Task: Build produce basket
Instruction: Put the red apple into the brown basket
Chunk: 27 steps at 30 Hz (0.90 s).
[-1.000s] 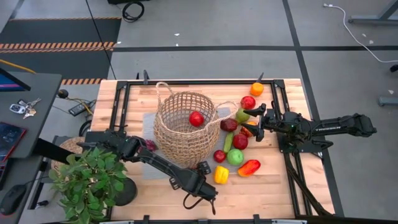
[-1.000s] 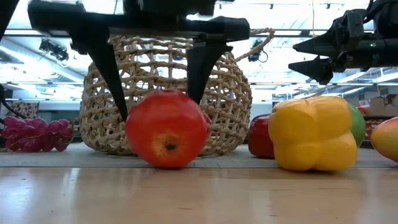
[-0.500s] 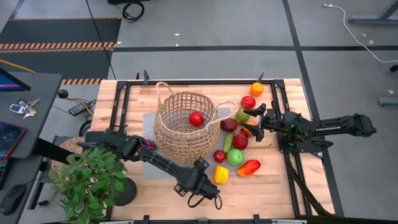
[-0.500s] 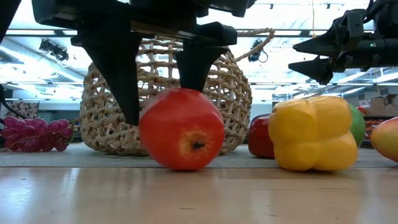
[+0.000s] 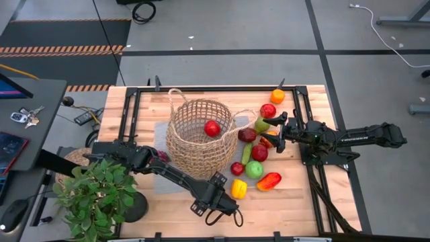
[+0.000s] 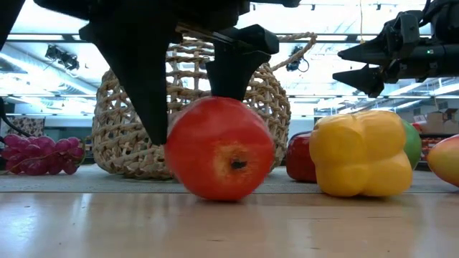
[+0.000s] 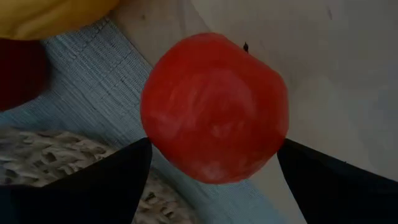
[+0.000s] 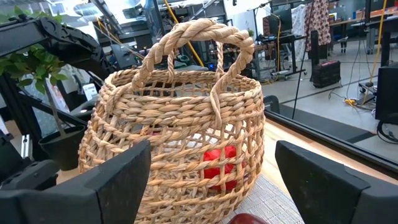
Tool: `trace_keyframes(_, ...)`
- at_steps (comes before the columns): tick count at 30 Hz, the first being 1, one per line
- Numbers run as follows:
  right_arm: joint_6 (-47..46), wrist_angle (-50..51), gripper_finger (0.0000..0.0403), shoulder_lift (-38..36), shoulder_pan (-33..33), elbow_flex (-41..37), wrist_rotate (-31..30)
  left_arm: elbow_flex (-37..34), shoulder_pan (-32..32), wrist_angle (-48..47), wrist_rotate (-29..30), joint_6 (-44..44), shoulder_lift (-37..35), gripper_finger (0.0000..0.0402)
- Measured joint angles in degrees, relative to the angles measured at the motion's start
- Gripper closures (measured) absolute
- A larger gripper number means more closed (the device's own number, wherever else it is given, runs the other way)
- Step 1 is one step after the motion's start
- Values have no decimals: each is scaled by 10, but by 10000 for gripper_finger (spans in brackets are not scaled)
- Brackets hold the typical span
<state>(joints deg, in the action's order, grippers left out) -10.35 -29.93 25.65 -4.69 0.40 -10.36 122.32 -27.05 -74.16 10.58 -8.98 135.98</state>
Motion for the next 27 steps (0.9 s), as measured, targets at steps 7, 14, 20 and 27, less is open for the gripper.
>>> trace_keyframes(7,0,0,55,0,0,0,0,0,6,-16,0,53,0,47)
trace_keyframes(14,0,0,55,0,0,0,0,0,6,-70,1,36,0,47)
trace_keyframes(20,0,0,55,0,0,0,0,0,9,-82,1,84,-5,47)
trace_keyframes(27,0,-1,55,0,0,0,0,0,14,-81,4,196,-35,47)
